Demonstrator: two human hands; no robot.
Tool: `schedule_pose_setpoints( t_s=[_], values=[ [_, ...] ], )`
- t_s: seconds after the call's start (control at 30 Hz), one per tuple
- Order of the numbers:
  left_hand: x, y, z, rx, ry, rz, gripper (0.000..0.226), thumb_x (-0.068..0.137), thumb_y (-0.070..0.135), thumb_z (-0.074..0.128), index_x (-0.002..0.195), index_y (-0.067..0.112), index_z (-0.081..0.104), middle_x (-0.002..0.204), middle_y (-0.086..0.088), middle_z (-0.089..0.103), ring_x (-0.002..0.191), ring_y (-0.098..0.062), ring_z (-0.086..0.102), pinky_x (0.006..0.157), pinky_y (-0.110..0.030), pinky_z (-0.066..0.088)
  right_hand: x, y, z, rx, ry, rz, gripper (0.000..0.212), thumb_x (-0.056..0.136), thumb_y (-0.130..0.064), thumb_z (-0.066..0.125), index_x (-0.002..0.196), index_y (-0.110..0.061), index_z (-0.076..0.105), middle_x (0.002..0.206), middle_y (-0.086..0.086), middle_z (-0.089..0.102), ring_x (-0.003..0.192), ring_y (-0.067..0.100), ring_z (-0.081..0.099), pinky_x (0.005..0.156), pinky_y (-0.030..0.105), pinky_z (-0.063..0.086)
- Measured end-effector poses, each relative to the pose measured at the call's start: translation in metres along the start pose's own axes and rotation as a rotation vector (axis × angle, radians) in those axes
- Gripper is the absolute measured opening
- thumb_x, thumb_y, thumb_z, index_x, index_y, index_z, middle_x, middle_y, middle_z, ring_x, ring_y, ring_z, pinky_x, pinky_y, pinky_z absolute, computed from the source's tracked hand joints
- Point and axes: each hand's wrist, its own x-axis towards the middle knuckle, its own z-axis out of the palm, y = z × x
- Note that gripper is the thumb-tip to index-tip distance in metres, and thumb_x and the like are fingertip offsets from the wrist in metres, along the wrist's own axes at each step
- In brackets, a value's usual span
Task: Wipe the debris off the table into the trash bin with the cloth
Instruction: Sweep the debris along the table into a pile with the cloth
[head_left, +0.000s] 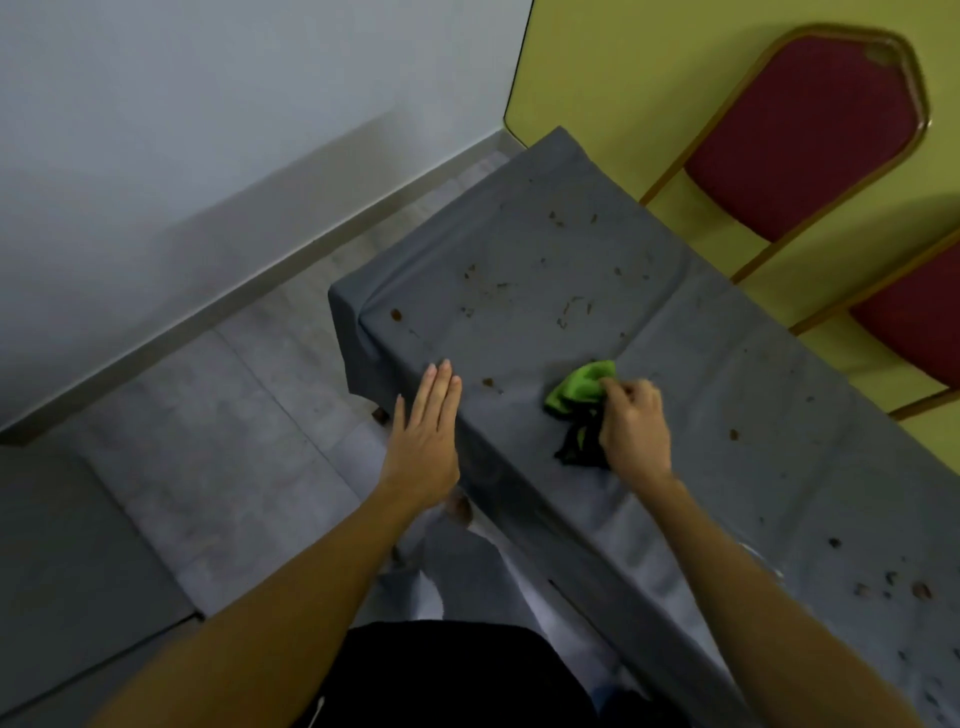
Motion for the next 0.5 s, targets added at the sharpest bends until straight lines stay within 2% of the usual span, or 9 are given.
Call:
schedule_pose_setpoints(
  t_s=[0.1,0.17,0.23,0.3,0.4,0.5],
  values=[
    [0.000,0.003,0.000,-0.071,0.018,-0.011,0.087,0.087,0.018,0.057,0.156,0.008,0.007,0.166,-0.007,-0.007,0.153,-0.026,-0.007,0.116,-0.058,0.027,0.038,0.027,-0.009,0.077,0.005,0.284,0.032,0.089,-0.003,0.048,0.118,0.003,0.060,0.103,0.027,0.051,0.097,0.045,0.049,0.074,0.046,0.048],
    [0.000,0.004,0.000,-0.091,0.033,-0.016,0.080,0.089,0.019,0.051,0.156,0.008,0.009,0.166,-0.006,-0.006,0.153,-0.025,-0.007,0.116,-0.057,0.028,0.045,0.016,-0.012,0.166,0.081,0.324,0.030,0.095,-0.009,0.044,0.115,0.006,0.060,0.099,0.026,0.056,0.093,0.039,0.051,0.076,0.041,0.045],
    [-0.004,0.008,-0.003,-0.140,0.048,-0.023,0.076,0.091,0.017,0.048,0.156,0.009,0.010,0.166,-0.004,-0.006,0.153,-0.023,-0.008,0.117,-0.055,0.028,0.028,-0.022,-0.008,0.263,0.144,0.218,0.032,0.097,-0.018,0.041,0.106,0.004,0.062,0.090,0.022,0.056,0.084,0.035,0.052,0.074,0.041,0.044],
    [-0.004,0.010,-0.002,-0.161,0.077,-0.010,0.073,0.089,0.015,0.046,0.155,0.007,0.016,0.166,-0.005,0.000,0.153,-0.023,-0.004,0.116,-0.051,0.031,0.007,-0.070,0.002,0.340,0.101,0.038,0.036,0.097,-0.029,0.041,0.100,-0.001,0.063,0.090,0.015,0.055,0.082,0.031,0.052,0.070,0.041,0.046],
    [0.001,0.004,0.002,-0.133,0.111,0.016,0.071,0.087,0.017,0.039,0.154,0.003,0.021,0.166,-0.007,0.007,0.153,-0.023,0.004,0.111,-0.049,0.038,-0.008,-0.115,0.024,0.271,-0.024,-0.271,0.034,0.094,-0.032,0.053,0.121,-0.014,0.063,0.100,0.008,0.055,0.087,0.026,0.052,0.065,0.038,0.045],
    [0.000,0.002,0.004,-0.089,0.117,0.004,0.071,0.085,0.016,0.033,0.154,0.006,0.020,0.165,-0.007,0.010,0.153,-0.024,0.007,0.106,-0.050,0.042,0.010,-0.104,0.026,0.257,-0.096,-0.332,0.036,0.095,-0.026,0.053,0.130,-0.028,0.058,0.111,0.008,0.056,0.097,0.027,0.051,0.076,0.037,0.045]
  ],
)
